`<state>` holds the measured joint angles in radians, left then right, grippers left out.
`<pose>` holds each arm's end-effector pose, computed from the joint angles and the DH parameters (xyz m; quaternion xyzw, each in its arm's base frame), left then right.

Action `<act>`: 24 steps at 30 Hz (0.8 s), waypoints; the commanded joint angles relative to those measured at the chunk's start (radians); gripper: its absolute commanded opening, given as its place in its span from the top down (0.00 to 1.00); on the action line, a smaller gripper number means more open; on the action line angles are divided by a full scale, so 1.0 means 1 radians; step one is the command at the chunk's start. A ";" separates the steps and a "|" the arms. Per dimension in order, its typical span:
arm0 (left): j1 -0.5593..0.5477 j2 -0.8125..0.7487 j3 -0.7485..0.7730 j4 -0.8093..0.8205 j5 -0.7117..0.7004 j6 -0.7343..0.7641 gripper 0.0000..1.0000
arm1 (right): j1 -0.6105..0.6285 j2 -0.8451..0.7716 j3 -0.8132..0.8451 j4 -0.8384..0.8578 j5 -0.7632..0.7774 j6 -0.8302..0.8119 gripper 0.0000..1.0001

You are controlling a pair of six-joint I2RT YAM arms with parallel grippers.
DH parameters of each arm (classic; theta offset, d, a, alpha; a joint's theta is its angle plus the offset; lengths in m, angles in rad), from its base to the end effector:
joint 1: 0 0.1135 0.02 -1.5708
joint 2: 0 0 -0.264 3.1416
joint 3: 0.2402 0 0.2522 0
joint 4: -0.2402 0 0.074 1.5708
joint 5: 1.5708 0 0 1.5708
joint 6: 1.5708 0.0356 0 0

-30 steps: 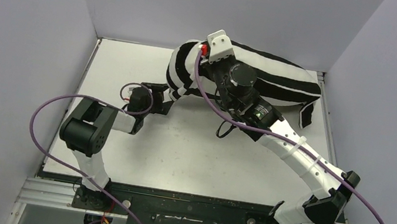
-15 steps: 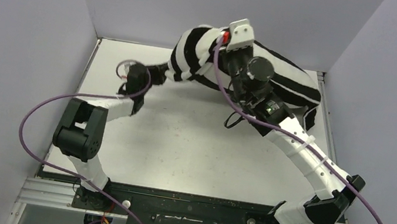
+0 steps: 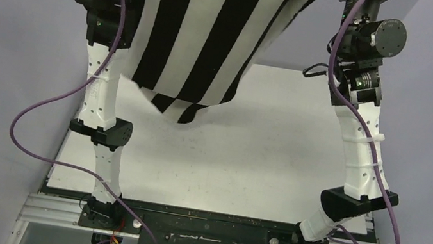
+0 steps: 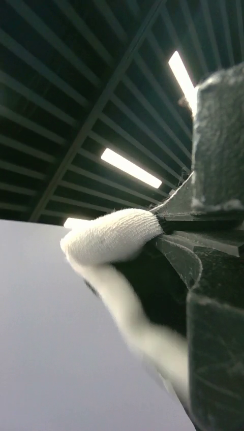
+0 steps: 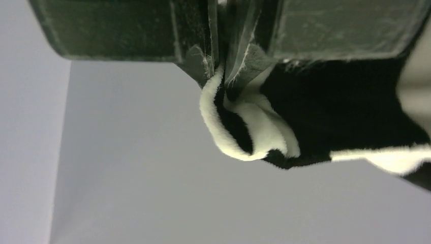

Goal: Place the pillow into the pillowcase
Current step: Stuff the pillow into the pillowcase.

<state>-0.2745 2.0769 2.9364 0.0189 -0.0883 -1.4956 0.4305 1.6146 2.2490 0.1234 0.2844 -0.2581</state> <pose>0.3207 -0.0871 0.6534 -0.2284 0.2539 -0.7178 0.6067 0.2512 0.1044 0.6451 -0.0096 0.4124 0.0224 0.9107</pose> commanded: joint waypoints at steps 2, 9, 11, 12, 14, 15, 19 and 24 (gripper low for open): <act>-0.088 -0.078 -0.198 -0.099 0.080 0.098 1.00 | -0.182 0.025 -0.015 0.136 -0.150 0.173 1.00; -0.037 -0.081 -0.218 -0.014 -0.121 0.210 1.00 | -0.082 -0.245 -0.341 0.083 -0.422 0.442 1.00; 0.071 0.027 -0.101 -0.050 -0.026 0.068 1.00 | 0.010 -0.347 -0.504 0.230 -0.397 0.429 1.00; 0.094 0.043 -0.080 -0.070 0.037 0.023 1.00 | 0.019 -0.318 -0.455 0.205 -0.366 0.404 1.00; 0.036 -0.004 -0.138 -0.069 0.139 0.052 1.00 | -0.017 -0.173 -0.227 0.069 -0.292 0.327 1.00; -0.025 -0.066 -0.224 -0.058 0.162 0.103 1.00 | -0.081 -0.085 -0.096 0.026 -0.298 0.362 1.00; -0.260 -0.387 -0.757 0.250 -0.021 0.307 1.00 | -0.323 0.193 0.296 0.019 -0.369 0.554 1.00; -0.050 -0.214 -0.472 0.099 -0.086 0.249 1.00 | -0.369 0.076 0.103 0.085 -0.438 0.618 1.00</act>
<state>-0.4919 1.8545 2.2192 -0.0055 -0.1242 -1.2407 0.0708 1.8435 2.4649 0.0372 -0.0952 0.2615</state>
